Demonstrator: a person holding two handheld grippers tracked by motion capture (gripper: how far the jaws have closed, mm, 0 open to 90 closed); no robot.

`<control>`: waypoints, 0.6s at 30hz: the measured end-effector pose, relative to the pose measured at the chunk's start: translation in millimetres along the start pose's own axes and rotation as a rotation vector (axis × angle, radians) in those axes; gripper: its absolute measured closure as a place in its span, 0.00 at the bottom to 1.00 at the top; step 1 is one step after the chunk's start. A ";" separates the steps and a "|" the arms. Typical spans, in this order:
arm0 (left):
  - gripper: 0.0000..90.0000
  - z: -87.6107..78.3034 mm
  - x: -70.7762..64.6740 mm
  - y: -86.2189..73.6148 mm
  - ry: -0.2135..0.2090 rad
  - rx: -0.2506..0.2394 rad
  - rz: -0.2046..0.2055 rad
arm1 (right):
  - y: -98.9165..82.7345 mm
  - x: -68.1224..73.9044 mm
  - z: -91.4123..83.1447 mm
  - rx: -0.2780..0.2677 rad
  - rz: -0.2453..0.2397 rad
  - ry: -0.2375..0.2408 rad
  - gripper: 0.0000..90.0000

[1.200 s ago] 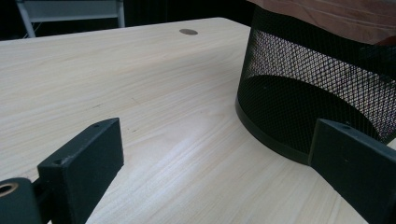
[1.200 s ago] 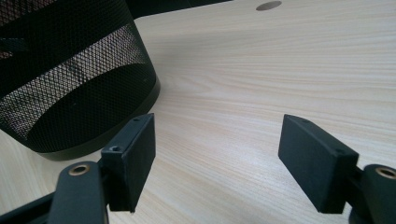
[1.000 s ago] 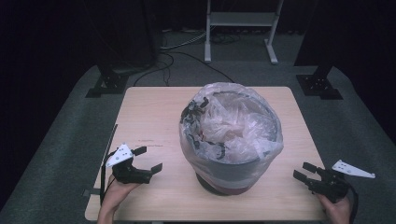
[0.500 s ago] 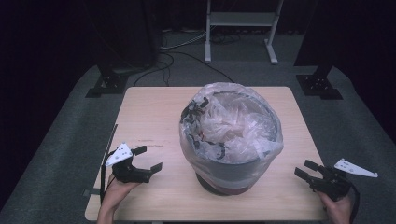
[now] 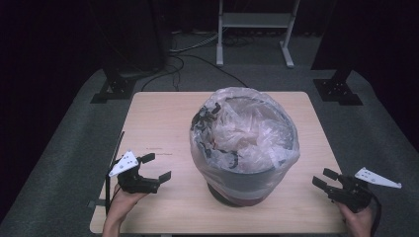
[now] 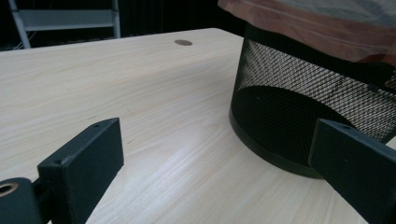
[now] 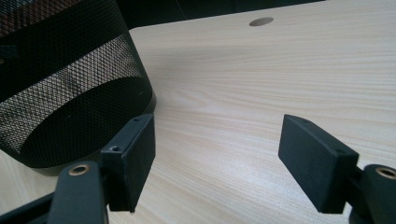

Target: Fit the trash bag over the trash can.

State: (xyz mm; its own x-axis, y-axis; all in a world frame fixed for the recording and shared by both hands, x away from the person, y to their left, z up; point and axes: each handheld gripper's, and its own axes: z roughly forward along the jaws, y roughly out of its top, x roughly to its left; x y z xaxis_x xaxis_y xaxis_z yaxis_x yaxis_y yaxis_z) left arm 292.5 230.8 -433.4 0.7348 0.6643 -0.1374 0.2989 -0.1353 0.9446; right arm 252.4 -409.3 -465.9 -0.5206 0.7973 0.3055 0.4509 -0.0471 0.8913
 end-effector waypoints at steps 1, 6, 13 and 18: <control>0.02 0.1 0.4 -0.5 0.004 0.002 -0.003 | -0.1 -0.1 1.1 0.004 0.006 -0.002 0.29; 0.02 1.4 -2.7 1.2 -0.007 0.005 0.008 | 2.9 1.8 7.5 0.019 -0.008 -0.001 0.29; 0.02 5.7 -6.3 1.4 -0.024 0.020 0.020 | 13.6 1.7 20.1 0.020 -0.005 -0.003 0.29; 0.02 5.6 -6.4 0.2 -0.028 0.021 0.014 | 27.0 -1.5 32.5 0.005 0.001 -0.002 0.29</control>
State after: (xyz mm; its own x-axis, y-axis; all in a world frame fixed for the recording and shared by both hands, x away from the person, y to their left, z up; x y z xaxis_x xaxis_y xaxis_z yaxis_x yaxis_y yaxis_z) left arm 291.3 222.4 -433.9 0.7557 0.6414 -0.1324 0.3009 -0.1604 0.9401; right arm 288.9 -392.2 -453.2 -0.5185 0.7987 0.3052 0.4552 -0.0443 0.8893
